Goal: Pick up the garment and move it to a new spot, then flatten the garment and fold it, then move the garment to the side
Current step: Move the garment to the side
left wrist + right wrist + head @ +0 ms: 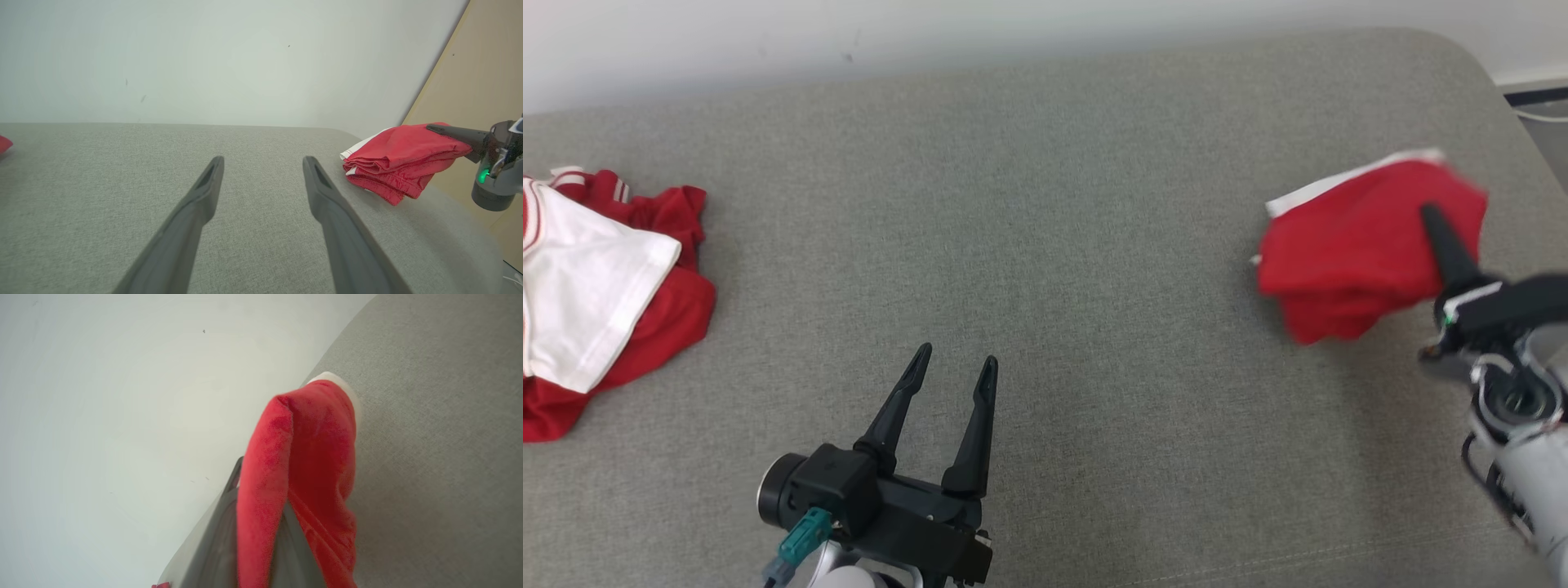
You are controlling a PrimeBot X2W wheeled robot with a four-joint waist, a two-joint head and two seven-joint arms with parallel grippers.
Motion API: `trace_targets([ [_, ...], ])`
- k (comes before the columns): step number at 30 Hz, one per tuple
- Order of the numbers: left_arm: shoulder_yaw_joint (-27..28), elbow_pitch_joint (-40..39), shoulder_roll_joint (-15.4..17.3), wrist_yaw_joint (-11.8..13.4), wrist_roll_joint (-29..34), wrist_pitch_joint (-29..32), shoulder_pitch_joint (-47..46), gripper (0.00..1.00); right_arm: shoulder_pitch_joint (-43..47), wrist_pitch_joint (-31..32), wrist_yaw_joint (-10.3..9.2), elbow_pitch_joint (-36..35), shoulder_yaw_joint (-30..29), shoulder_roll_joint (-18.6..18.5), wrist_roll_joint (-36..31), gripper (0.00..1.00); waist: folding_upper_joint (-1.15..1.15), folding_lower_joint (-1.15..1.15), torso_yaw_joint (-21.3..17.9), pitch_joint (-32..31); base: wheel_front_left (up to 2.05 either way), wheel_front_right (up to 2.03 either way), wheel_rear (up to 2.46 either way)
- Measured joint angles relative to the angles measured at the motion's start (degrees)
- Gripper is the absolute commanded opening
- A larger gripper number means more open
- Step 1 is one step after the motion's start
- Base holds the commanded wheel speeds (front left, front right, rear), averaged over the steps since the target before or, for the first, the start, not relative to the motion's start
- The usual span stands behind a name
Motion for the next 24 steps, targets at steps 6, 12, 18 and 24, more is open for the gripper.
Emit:
trace_targets([
  [6, -0.8, -1.5, -0.3, -0.1, 0.2, 0.1, -1.2, 1.0, -9.4, 0.9, 0.07, 0.6, -1.3, -2.9, -1.5, 0.0, 0.0, 0.0, -0.1, 2.3, 0.0, 0.0, 0.0],
  [12, -1.3, -3.5, -0.9, -0.2, 0.2, 0.2, -3.8, 1.0, -18.5, 2.4, -0.77, 2.9, -2.0, -5.7, -3.3, 0.0, 0.0, 0.01, 1.6, 4.8, 0.0, 0.0, 0.0],
  [18, -2.0, -5.4, -0.9, -0.2, 0.7, 1.1, -5.0, 1.0, -26.2, 3.8, -2.31, 5.5, -2.0, -7.9, -5.7, 0.0, 0.0, 0.01, 4.7, 7.6, 0.0, 0.0, 0.0],
  [24, -2.1, -8.1, -1.1, -0.1, 1.4, 1.2, -6.5, 1.0, -32.4, 4.9, -3.79, 10.6, -1.8, -10.5, -8.2, 0.0, 0.0, 0.01, 9.1, 11.4, 0.0, 0.0, 0.0],
])
